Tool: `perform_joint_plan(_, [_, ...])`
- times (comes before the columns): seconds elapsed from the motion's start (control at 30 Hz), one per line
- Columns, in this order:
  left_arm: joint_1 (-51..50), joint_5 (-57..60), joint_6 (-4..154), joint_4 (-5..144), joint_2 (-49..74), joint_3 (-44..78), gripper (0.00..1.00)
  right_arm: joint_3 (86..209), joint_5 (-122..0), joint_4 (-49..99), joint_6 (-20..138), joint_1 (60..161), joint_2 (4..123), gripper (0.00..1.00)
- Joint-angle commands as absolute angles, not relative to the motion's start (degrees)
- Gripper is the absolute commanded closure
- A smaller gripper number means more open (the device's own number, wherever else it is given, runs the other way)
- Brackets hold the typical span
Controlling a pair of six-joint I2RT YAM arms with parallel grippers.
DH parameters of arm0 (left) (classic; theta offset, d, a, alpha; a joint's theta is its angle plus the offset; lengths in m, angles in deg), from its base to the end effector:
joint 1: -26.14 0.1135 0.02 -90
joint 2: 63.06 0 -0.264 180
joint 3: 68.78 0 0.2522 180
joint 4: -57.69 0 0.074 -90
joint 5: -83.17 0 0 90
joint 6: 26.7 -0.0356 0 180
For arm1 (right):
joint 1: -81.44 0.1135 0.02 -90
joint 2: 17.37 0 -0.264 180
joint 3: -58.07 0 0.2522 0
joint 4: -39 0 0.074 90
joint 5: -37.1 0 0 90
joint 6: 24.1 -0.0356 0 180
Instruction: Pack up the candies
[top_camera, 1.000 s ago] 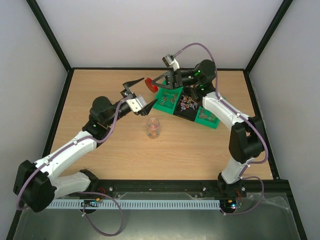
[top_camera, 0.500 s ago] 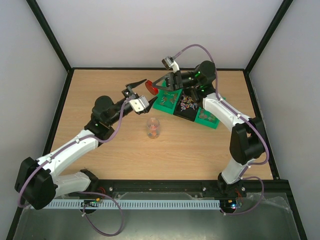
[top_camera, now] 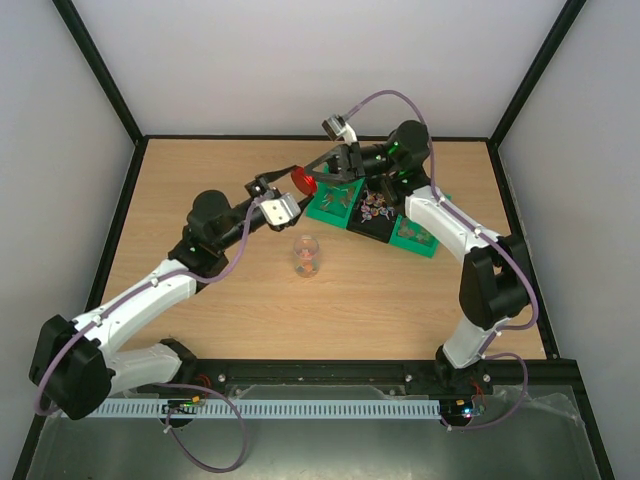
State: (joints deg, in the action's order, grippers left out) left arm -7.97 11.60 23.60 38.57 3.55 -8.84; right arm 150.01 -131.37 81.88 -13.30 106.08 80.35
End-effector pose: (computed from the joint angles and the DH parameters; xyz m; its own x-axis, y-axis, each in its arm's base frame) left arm 0.2180 -0.1613 0.3497 0.6404 0.2981 -0.7078 0.4920 0.5484 0.6762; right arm 0.3227 0.1864 0.3986 -0.6769 -0.0945 -0.7300 -0.6873 -0.2740 0.6727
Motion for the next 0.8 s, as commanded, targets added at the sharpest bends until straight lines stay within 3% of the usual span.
perform_joint_plan(0.0, [-8.1, 14.71, 23.81, 47.59, 0.84, -5.7, 0.37, 151.37, -131.62, 75.98, -7.7, 104.62, 79.46, 0.55])
perform_joint_plan(0.07, [-7.89, 16.78, 23.25, 54.98, -0.37, -4.93, 0.37, 151.42, -128.47, 66.29, -0.62, 102.79, 77.99, 0.45])
perform_joint_plan(0.17, [-7.36, 18.43, 22.51, 68.09, -2.2, -4.22, 0.38, 156.13, -114.84, 33.24, 30.98, 100.81, 74.73, 0.32])
perform_joint_plan(0.33, [-6.09, 20.05, 22.73, 87.18, -1.88, -0.4, 0.36, 157.75, -101.14, 11.92, 49.32, 100.78, 74.92, 0.2])
perform_joint_plan(0.5, [-5.65, 20.37, 23.99, 102.98, 3.5, 5.73, 0.37, 148.94, -96.72, 8.19, 56.98, 100.78, 72.46, 0.15])
perform_joint_plan(0.6, [-5.65, 19.02, 25.92, 108.78, 7.63, 10.1, 0.36, 143.84, -94.58, 9.15, 58.48, 100.98, 70.53, 0.07])
perform_joint_plan(0.77, [-6.55, 17.14, 28.12, 115.06, 15.07, 14.42, 0.34, 138.72, -91.28, 10.09, 57.71, 101.53, 70.6, 0.04])
